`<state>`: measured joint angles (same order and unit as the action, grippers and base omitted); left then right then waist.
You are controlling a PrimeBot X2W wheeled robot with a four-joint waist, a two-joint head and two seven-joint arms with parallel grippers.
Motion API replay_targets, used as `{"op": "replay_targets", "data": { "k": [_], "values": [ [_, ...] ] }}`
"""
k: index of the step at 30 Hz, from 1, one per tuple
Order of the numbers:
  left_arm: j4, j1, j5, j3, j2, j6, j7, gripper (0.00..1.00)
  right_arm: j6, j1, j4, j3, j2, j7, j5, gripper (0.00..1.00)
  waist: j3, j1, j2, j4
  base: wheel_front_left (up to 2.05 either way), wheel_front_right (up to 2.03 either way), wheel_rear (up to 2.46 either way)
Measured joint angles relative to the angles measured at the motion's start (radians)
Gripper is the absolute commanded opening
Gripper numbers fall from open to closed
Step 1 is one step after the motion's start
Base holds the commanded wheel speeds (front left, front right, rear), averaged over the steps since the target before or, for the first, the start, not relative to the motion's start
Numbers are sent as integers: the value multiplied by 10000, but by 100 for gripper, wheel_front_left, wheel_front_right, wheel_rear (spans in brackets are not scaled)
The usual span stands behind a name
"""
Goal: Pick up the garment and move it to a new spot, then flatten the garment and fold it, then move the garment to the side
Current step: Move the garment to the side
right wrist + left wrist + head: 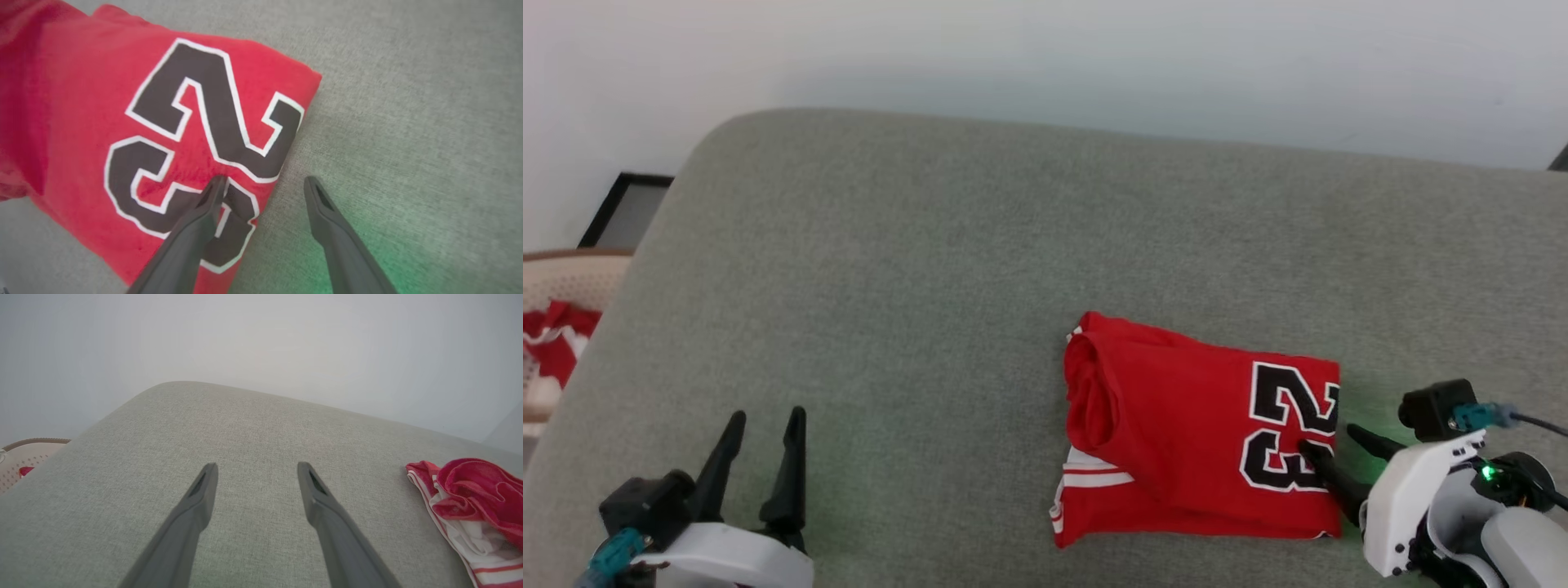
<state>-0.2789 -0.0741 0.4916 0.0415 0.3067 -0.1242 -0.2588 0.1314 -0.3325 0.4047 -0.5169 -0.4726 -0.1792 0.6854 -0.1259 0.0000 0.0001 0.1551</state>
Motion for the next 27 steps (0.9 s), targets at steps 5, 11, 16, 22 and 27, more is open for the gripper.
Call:
{"op": "replay_targets", "data": {
  "k": [5,11,16,22,27],
  "values": [
    [-109,-238,2,128,-61,-4,-12,100,0,-562,382,-364,-4,-846,374,100,-347,0,0,217,0,0,0],
    [-249,-415,13,196,-136,-6,-13,100,-2,-1150,483,-744,-165,-1908,884,0,-581,0,0,422,0,0,0],
    [-242,-494,12,150,-188,-35,-27,100,4,-1348,453,-792,-192,-2234,1083,0,-637,0,0,452,0,0,0],
    [-173,-593,-4,71,-219,-36,-27,100,13,-1459,35,-635,-364,-2518,1058,0,-692,0,0,374,0,0,0],
    [-142,-850,-35,171,-192,-36,-27,100,4,-1495,-324,-213,-903,-2706,859,0,-724,0,0,202,0,0,0]
  ]
}}
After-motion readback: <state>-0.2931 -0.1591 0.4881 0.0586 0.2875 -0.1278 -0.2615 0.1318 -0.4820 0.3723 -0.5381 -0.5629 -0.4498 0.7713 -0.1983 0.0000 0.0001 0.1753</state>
